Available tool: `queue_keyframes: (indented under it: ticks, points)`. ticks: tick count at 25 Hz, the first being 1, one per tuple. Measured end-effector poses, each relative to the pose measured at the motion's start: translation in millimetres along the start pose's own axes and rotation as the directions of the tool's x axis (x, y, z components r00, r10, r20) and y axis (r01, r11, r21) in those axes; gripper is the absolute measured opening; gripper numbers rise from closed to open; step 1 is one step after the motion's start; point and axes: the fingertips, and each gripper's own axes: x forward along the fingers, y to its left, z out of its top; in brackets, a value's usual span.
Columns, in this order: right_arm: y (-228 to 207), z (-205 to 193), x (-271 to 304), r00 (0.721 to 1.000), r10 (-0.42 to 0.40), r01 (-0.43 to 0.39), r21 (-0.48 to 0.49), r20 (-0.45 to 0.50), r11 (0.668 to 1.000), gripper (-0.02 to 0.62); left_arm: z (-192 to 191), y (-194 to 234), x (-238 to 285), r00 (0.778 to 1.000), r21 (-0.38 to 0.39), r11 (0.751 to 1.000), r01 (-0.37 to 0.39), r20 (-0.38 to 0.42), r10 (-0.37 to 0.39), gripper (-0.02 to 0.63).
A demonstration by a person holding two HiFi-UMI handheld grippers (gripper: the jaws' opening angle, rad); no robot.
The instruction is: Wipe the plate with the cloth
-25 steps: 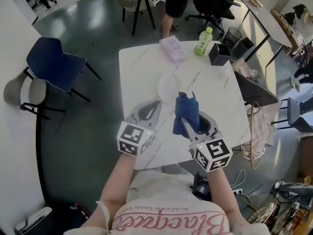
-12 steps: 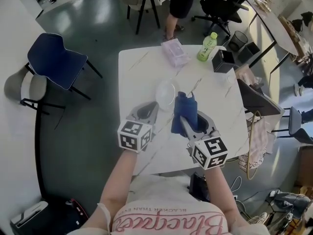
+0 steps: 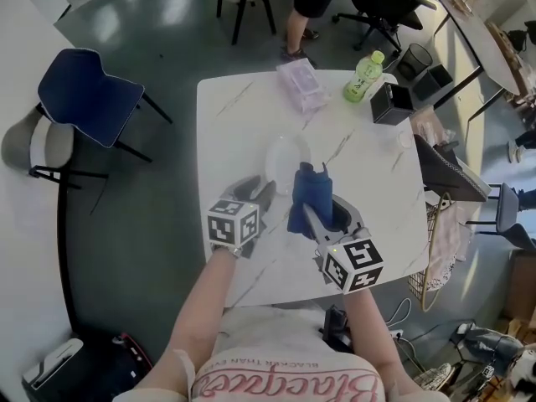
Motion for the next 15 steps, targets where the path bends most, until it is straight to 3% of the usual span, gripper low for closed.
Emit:
queue_keyframes:
  ticks: [3, 7, 15]
  points:
    - [-5.1, -4.2, 6.1, 1.0, -0.002, 0.002, 0.018, -0.013, 1.0, 0.129, -9.4, 8.1, 14.5, 0.999, -0.103, 0.994, 0.022, -0.046, -0.027, 0.133]
    - [-9.7, -8.6, 11.4, 1.0, -0.003, 0.004, 0.032, -0.027, 0.999, 0.129, -19.6, 26.2, 28.5, 0.995, -0.184, 0.983, -0.022, -0.104, 0.003, 0.133]
    - [-22.2, -15.6, 16.1, 0.999, -0.013, 0.016, 0.055, -0.048, 0.998, 0.129, -26.8, 32.0, 47.8, 0.986, -0.355, 0.934, -0.03, -0.163, -0.03, 0.133]
